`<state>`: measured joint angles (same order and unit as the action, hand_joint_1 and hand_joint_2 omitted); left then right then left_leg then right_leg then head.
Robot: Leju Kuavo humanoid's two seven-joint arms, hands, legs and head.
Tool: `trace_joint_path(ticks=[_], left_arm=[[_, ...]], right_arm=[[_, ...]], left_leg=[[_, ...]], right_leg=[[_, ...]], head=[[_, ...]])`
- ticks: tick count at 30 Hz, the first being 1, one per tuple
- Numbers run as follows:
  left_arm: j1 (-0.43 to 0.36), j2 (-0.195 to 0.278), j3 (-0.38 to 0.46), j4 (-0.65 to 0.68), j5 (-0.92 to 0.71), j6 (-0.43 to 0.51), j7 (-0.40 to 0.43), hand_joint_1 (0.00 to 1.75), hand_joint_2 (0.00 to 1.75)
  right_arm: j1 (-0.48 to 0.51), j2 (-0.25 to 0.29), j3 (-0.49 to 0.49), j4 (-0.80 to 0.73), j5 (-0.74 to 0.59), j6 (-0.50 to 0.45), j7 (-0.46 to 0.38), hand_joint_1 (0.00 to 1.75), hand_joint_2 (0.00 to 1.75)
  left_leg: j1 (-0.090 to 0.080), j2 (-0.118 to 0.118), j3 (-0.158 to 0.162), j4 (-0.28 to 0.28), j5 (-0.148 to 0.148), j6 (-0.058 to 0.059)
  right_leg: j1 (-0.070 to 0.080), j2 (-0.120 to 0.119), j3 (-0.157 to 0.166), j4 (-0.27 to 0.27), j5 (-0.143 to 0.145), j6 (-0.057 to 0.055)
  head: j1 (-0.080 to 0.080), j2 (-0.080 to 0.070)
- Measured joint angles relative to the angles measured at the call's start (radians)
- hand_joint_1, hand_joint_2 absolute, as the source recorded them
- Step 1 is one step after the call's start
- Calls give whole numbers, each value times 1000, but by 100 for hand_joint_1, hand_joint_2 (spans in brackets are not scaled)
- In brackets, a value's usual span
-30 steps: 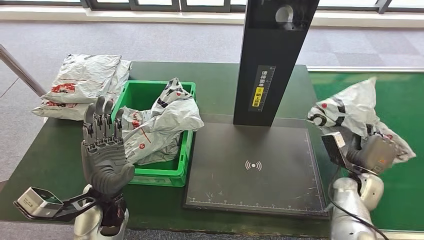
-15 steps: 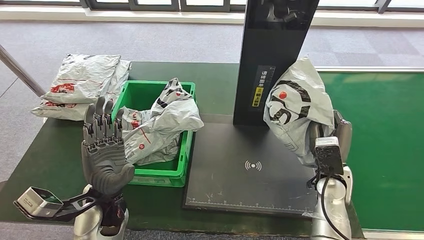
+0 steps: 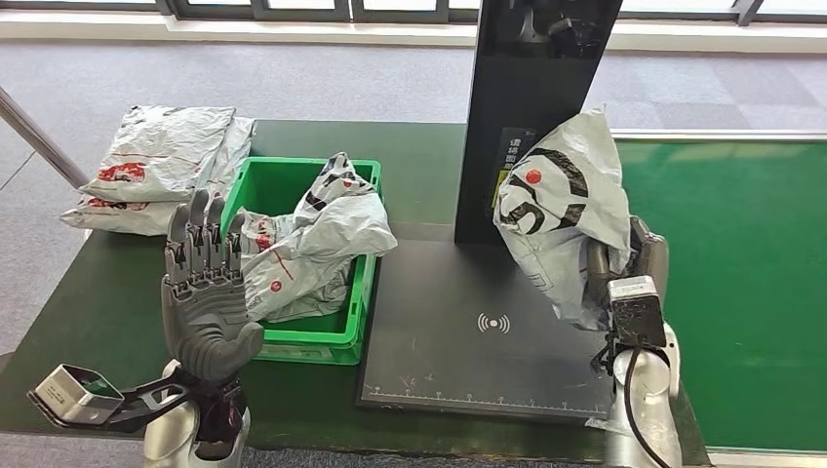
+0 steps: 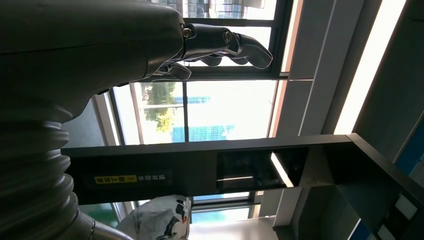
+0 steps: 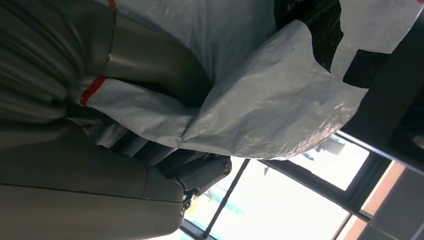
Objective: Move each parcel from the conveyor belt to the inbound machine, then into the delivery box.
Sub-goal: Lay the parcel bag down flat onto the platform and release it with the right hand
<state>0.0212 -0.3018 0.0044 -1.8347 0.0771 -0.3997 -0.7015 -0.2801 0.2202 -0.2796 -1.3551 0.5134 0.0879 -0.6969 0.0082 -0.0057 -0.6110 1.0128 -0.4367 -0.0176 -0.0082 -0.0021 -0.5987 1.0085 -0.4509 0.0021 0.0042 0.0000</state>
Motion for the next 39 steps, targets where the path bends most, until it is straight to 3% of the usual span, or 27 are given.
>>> trace_joint_path(ticks=[9,10,13,14,17,21,34,38,39], left_arm=[[1,0,9,3,0,-5,0,0,175],[1,0,9,3,0,-5,0,0,175],[1,0,10,7,0,-6,0,0,175],[0,0,10,9,0,-6,0,0,175],[-2,0,10,19,-4,-6,0,0,175],[-3,-1,10,32,-10,-7,0,0,175],[-6,-1,10,52,-40,35,0,0,175],[-6,-1,9,52,-60,61,0,0,175],[-6,0,7,52,-75,77,0,0,175]], right_arm=[[22,-18,52,0,37,26,9,175,175],[22,-19,55,0,38,26,10,140,175],[19,-28,74,14,110,59,86,10,175],[15,-35,86,37,165,70,126,0,175],[4,-56,124,147,296,50,158,0,175],[-5,-69,152,258,338,24,142,0,0],[-40,-82,153,372,338,64,113,0,0],[-50,-82,153,384,317,52,88,0,175],[-51,-82,153,383,294,37,68,0,175]], left_leg=[[0,0,0,0,0,0],[0,0,0,0,0,0],[0,0,0,0,0,0],[0,0,0,0,0,0],[0,1,0,0,0,0],[0,0,0,0,0,0],[0,1,0,0,0,0],[0,1,0,0,0,0],[0,1,0,0,0,0]], right_leg=[[0,0,0,0,0,0],[0,0,0,0,0,0],[0,0,0,0,0,0],[0,1,0,0,0,0],[0,1,0,0,0,0],[0,0,0,0,0,0],[0,1,-1,0,0,0],[0,1,-1,0,0,0],[0,1,-1,0,0,0]], head=[[0,0],[0,0],[0,0],[0,0],[0,0],[0,0],[0,0],[0,0],[0,0]])
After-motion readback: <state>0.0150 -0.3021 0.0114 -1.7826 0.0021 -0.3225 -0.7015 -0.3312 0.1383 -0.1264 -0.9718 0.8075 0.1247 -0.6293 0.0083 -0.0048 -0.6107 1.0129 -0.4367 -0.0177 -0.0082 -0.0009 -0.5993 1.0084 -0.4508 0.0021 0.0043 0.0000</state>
